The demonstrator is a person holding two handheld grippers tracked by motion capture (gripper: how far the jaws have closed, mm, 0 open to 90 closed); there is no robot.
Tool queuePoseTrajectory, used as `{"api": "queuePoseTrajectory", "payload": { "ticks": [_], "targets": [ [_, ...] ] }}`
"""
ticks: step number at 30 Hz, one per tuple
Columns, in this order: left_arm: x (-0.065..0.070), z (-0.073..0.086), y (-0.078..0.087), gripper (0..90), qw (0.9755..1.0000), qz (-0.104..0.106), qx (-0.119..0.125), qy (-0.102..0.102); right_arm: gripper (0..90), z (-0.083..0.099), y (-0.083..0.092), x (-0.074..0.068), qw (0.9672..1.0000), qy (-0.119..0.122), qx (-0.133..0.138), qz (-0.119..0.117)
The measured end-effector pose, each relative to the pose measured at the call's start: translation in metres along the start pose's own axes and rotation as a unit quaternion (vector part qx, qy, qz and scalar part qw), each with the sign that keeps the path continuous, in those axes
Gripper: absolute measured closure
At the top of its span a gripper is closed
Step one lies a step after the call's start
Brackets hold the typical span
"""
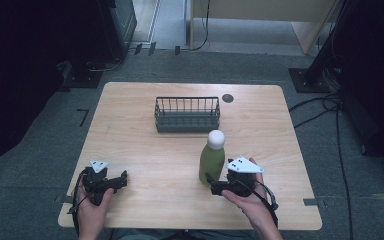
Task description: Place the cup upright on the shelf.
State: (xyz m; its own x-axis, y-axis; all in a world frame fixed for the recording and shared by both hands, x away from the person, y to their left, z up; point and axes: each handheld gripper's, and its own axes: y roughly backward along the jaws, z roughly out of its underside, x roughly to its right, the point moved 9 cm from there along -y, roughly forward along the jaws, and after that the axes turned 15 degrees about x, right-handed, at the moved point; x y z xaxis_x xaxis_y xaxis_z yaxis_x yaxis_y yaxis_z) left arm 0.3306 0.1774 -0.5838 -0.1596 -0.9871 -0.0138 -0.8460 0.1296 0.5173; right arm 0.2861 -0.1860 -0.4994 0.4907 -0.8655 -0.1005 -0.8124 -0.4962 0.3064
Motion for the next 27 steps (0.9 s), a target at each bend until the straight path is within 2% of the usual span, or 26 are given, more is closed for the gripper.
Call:
{"api": "queuePoseTrajectory", "payload": {
  "ticks": [5, 10, 16, 27],
  "targets": [
    [0.000, 0.000, 0.000, 1.5, 1.0000, 0.000, 0.000, 0.000, 12.7, -0.003, -0.004, -0.004, 0.9999, 0.006, 0.015, 0.001],
    [0.000, 0.000, 0.000, 1.6, 1.0000, 0.000, 0.000, 0.000, 12.8, -0.005, -0.008, -0.005, 0.9998, -0.002, 0.020, 0.001],
    [0.000, 0.000, 0.000, 1.6, 1.0000, 0.000, 0.000, 0.000, 13.8, -0.010, -0.012, -0.007, 0.9992, -0.005, 0.039, 0.001],
    [0.000, 0.000, 0.000, 1.6, 1.0000, 0.000, 0.000, 0.000, 16.8, -0.014, -0.020, -0.010, 0.9986, -0.012, 0.051, 0.003]
  ]
}}
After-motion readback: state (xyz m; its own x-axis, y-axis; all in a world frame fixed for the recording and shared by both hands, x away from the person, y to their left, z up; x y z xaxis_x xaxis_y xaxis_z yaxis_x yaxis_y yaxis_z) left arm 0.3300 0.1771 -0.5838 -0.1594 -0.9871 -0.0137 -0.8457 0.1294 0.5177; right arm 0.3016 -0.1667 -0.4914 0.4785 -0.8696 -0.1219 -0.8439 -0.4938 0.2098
